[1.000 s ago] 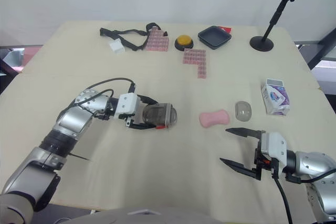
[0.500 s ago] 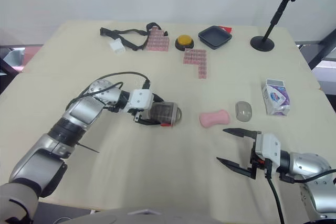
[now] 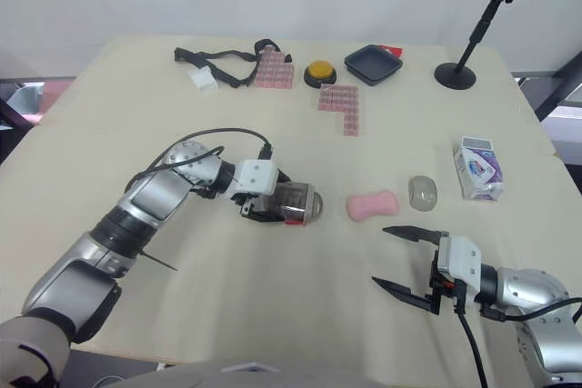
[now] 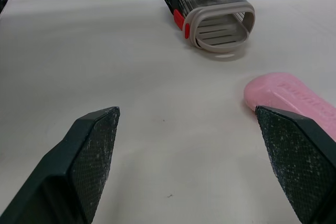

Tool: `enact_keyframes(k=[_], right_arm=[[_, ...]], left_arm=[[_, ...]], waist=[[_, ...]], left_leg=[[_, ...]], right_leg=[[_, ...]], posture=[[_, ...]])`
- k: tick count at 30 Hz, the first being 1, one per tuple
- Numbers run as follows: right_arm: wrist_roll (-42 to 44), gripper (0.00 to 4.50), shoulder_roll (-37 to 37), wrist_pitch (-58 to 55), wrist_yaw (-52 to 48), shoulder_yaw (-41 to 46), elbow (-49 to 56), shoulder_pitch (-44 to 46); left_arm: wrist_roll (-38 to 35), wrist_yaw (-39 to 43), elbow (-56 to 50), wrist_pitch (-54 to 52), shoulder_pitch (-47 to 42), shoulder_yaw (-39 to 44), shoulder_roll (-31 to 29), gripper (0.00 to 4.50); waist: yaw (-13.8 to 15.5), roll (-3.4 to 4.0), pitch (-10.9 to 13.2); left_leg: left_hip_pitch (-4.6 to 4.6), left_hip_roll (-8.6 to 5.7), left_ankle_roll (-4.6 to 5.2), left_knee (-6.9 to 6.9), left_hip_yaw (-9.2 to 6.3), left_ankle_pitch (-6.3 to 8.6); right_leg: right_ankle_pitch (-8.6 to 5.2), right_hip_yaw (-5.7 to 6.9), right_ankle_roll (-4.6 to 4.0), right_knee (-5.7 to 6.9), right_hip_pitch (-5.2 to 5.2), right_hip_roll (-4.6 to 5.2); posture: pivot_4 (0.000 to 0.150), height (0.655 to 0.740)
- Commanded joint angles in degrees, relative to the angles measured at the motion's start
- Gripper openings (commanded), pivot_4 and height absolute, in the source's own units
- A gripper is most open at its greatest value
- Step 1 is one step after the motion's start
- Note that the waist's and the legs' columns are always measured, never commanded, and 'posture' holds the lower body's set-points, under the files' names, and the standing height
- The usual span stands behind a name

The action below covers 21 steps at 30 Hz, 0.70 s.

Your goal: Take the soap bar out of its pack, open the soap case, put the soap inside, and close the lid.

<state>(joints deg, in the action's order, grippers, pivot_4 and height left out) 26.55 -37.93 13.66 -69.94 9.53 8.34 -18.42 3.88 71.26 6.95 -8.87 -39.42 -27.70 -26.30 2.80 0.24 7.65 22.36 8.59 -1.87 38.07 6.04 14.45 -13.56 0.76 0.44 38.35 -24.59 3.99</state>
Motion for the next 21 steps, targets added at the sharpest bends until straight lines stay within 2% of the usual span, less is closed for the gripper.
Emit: enact_keyframes(k=[1,7,21], right_arm=[[0.3,4.44,0.2,1.0,0.3,0.4,1.6,-0.4],[-0.2,4.44,0.2,1.2,0.7,0.2,1.6,-0.5],[-0.9,4.44,-0.2,1.2,1.2,-0.4,1.2,0.0]], left_arm=[[0.9,-0.4,-1.5,-1.1,-1.3,-0.1,-0.2,3.46],[0.7,1.8,-3.5,-6.1,-2.6,-0.8,-0.7,3.46],[2.5,3.3,-4.8,-9.2,-5.4,-2.0,-1.6,3.46]], waist=[[0.0,0.00,0.0],[0.0,0.00,0.0],[0.0,0.00,0.0]], left_leg=[[0.00,0.00,0.00,0.00,0.00,0.00],[0.01,0.00,0.01,0.00,0.00,0.00],[0.01,0.00,0.02,0.00,0.00,0.00]], right_leg=[[0.00,0.00,0.00,0.00,0.00,0.00],[0.00,0.00,0.00,0.00,0.00,0.00],[0.00,0.00,-0.01,0.00,0.00,0.00]], posture=[[0.150,0.7338],[0.150,0.7338],[0.150,0.7338]])
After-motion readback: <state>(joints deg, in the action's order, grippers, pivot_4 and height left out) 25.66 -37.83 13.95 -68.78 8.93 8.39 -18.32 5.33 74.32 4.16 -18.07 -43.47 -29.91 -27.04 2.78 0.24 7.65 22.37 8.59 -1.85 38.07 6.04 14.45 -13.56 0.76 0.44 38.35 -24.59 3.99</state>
